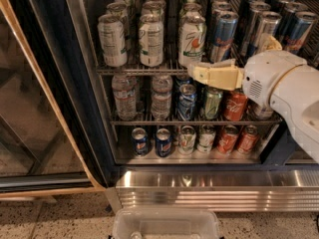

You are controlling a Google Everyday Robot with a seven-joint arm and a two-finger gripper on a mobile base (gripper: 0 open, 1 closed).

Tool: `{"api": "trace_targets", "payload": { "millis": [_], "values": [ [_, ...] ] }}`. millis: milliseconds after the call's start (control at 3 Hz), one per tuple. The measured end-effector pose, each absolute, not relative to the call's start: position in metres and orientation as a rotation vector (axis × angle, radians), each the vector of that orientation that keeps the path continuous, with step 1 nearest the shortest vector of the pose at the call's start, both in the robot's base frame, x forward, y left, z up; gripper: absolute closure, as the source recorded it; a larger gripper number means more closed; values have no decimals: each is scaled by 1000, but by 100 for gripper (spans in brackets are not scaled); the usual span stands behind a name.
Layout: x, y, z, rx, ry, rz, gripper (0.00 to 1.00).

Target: Pick redbull can from top shelf of fridge

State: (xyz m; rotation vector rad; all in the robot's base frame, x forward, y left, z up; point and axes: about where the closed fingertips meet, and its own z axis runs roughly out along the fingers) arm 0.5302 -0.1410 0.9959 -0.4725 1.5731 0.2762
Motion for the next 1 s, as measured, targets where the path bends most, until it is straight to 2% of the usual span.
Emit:
{"api": "trace_targets", "payload": {
  "millis": [667,1000],
  "values": [
    [544,-134,998,-385,1492,232,0],
    [549,-104,998,-409,1482,288,0]
  ]
}}
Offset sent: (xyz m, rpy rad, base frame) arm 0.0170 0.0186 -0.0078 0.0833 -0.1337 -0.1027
